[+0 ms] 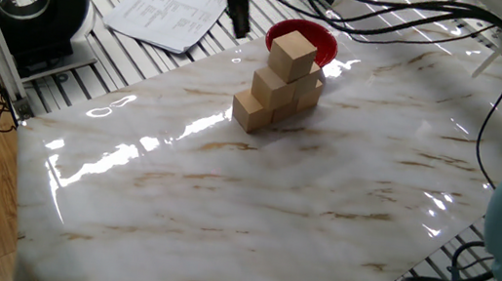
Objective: Stack the blocks into a pyramid shape
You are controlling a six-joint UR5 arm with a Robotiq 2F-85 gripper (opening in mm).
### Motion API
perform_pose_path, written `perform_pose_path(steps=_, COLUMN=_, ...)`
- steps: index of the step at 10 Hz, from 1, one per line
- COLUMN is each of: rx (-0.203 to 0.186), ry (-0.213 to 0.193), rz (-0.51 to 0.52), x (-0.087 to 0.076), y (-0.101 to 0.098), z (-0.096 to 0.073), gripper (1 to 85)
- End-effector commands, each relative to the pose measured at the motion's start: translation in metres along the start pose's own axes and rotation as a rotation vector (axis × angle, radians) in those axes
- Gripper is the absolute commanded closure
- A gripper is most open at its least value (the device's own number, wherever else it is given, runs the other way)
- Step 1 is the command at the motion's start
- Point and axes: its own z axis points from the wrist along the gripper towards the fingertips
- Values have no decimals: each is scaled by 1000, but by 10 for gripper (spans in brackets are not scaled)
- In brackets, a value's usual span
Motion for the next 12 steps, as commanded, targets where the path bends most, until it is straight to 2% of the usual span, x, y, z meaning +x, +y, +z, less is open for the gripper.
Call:
perform_pose_path(steps=1, rx=73, ry=-165, rz=283, x=-43, y=-33, z=-11, gripper=847)
perform_pose_path(steps=2, rx=68, ry=-177, rz=392, x=-45, y=-37, z=-14, gripper=847)
perform_pose_path(steps=3, rx=39, ry=-161, rz=480, x=-43, y=-31, z=-15, gripper=847)
perform_pose_path(steps=4, rx=-7, ry=-172, rz=581, x=-48, y=-24, z=-14, gripper=847)
perform_pose_path(steps=5, rx=-121, ry=-216, rz=748, x=-70, y=-6, z=-14, gripper=847)
perform_pose_path(steps=6, rx=-191, ry=-212, rz=857, x=-78, y=6, z=-15, gripper=847)
perform_pose_path(steps=7, rx=-142, ry=-167, rz=945, x=-63, y=-3, z=-10, gripper=847)
perform_pose_path(steps=8, rx=-143, ry=-148, rz=978, x=-61, y=1, z=-13, gripper=847)
perform_pose_path(steps=9, rx=-191, ry=-182, rz=1022, x=-77, y=8, z=-20, gripper=847)
perform_pose_path(steps=10, rx=-223, ry=-210, rz=1038, x=-88, y=10, z=-27, gripper=847)
perform_pose_path(steps=12, rx=-221, ry=-241, rz=1026, x=-95, y=6, z=-29, gripper=847)
